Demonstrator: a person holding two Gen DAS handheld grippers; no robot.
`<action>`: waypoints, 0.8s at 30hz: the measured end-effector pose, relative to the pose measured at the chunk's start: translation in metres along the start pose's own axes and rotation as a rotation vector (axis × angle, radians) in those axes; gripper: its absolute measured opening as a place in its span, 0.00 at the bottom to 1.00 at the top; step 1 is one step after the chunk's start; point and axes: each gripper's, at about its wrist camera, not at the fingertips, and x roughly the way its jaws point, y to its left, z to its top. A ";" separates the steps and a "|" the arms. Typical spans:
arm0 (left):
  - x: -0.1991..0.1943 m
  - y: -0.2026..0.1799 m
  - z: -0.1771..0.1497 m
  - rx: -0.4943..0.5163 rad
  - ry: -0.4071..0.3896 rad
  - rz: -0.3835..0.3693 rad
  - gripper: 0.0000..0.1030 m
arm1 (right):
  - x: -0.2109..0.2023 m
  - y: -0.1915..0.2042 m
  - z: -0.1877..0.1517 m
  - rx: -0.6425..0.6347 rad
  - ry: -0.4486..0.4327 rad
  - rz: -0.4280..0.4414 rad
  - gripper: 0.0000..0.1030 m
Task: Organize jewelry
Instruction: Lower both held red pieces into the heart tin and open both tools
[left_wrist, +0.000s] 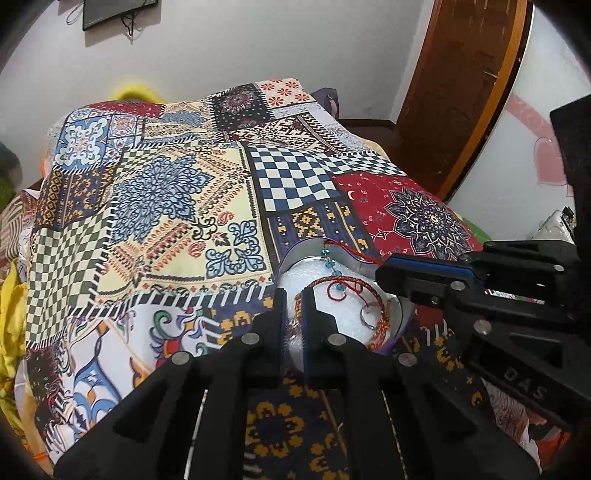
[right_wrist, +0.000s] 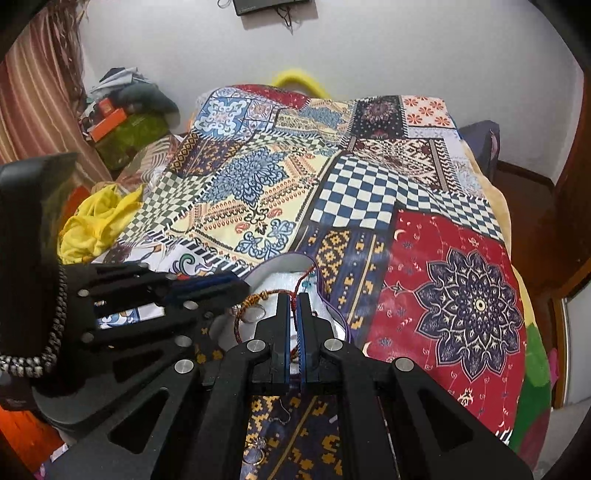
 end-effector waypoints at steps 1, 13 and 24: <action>-0.002 0.001 -0.001 -0.001 -0.002 -0.001 0.06 | 0.000 0.000 -0.001 0.003 0.009 0.001 0.04; -0.051 0.004 -0.008 0.004 -0.057 0.021 0.31 | -0.032 0.012 -0.008 -0.012 -0.041 -0.060 0.30; -0.086 -0.006 -0.031 0.038 -0.066 0.031 0.45 | -0.065 0.020 -0.027 -0.029 -0.091 -0.126 0.34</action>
